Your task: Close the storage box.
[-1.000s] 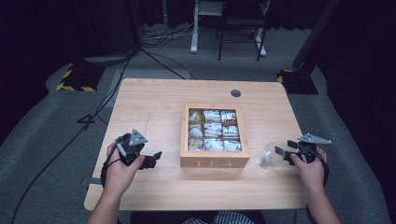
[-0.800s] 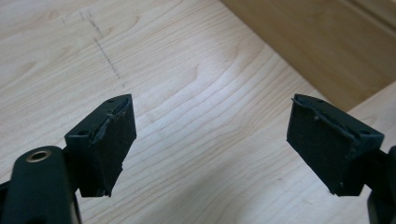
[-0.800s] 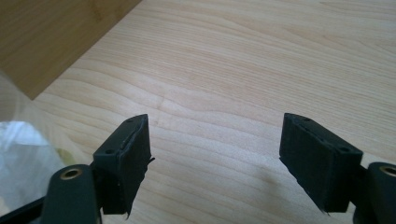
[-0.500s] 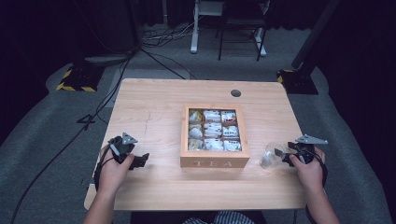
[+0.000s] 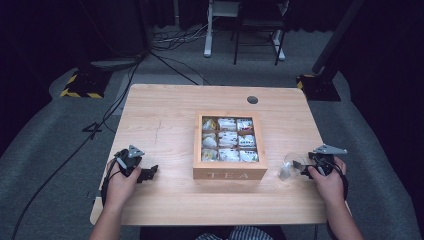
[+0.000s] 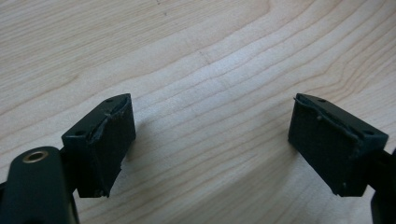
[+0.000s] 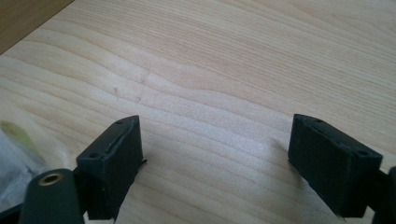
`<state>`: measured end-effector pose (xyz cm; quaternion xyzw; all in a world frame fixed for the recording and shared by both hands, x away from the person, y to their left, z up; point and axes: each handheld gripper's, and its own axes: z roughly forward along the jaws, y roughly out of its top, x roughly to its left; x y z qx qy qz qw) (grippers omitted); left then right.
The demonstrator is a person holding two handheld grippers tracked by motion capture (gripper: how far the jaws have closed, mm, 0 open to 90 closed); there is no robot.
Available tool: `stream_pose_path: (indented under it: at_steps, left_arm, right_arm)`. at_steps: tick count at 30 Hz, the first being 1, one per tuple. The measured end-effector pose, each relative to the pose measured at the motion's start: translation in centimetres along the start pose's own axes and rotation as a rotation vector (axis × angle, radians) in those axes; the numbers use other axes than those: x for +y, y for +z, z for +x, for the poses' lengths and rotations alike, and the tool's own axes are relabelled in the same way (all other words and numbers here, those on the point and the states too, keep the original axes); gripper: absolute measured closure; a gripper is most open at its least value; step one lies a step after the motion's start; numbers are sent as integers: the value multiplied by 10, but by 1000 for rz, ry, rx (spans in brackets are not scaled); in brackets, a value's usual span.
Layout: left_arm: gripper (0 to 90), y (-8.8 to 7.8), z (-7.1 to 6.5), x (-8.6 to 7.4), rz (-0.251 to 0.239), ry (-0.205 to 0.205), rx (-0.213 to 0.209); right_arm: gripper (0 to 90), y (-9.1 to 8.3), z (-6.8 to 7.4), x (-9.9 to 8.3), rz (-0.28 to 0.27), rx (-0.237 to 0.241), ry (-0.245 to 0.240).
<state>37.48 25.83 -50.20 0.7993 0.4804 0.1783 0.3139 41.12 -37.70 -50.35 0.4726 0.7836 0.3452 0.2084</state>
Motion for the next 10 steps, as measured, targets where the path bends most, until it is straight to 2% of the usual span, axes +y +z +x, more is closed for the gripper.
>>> stream_pose_path:
  at_steps: [2, 10]
  left_arm:
    - [134, 2, 2, -1, -20, 6, -16]
    - [119, 3, 3, -1, -18, 14, -14]
  right_arm:
    - [170, 0, 0, 0, 1, 2, -1]
    - [166, 0, 0, 0, 1, 3, -2]
